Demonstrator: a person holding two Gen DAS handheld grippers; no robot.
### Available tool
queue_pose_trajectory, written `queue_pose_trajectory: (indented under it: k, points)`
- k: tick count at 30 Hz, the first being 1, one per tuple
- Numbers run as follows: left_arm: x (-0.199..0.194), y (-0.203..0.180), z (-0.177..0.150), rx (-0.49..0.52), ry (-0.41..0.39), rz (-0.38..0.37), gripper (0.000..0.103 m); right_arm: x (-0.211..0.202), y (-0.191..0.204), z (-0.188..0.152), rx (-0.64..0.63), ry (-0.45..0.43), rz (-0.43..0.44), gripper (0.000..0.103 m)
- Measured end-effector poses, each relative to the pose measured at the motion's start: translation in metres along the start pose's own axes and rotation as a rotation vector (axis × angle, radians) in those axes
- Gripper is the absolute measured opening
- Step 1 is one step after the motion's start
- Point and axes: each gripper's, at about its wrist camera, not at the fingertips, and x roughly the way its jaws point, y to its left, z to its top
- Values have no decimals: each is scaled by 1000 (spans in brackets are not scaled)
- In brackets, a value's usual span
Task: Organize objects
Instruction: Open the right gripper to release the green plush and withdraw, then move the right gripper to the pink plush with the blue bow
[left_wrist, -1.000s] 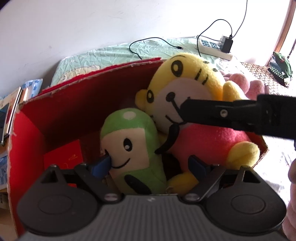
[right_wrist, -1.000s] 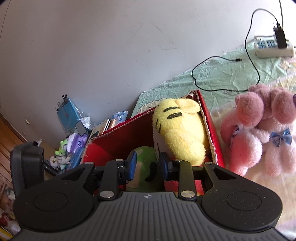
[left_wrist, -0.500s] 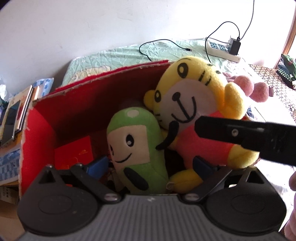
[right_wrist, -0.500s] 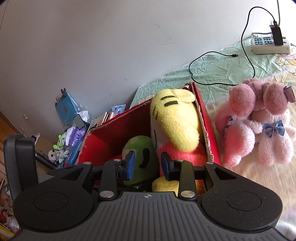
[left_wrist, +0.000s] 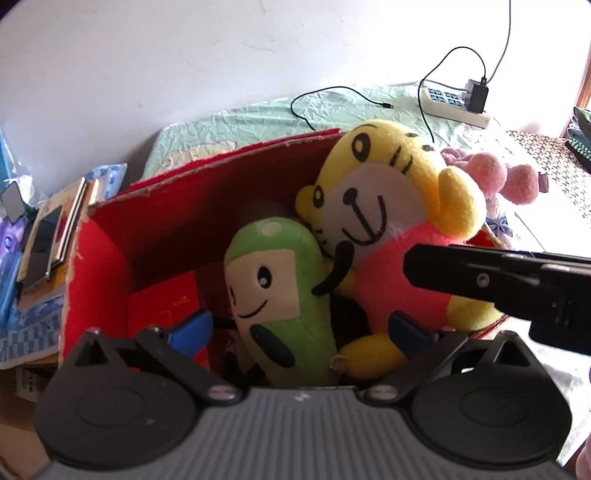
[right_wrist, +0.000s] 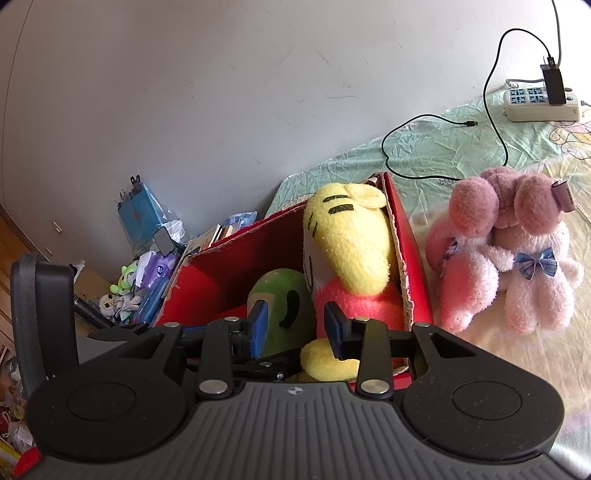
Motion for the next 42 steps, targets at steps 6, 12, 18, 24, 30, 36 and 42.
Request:
queue_pose_trajectory:
  k: [6,12,18,24,30,36,42]
  points:
    - [-6,-2,-1,-16,-6,25,100,-11,-3,-5,-22,-33,20,42]
    - [-14,-7,-3,-23,-23,64,100,-22,-7,-9,-53,-53,40,49]
    - [-24,-15,-4,-39,-37,111,101,-33,-14,-6,-55,-48,66,50]
    - [-36,-23,-5,-61,-48,151,101,-42,-19,-3,-78,-38,84,50]
    - [-45,-34,-6,-89,-46,181,101,-50,-28,2,-91,-16,103,50]
    - [-55,-50,-6,-101,-54,187,101,-53,-44,7,-79,20,116,50]
    - [-54,-64,-6,-124,-31,184,101,-53,-59,11,-73,59,140,50]
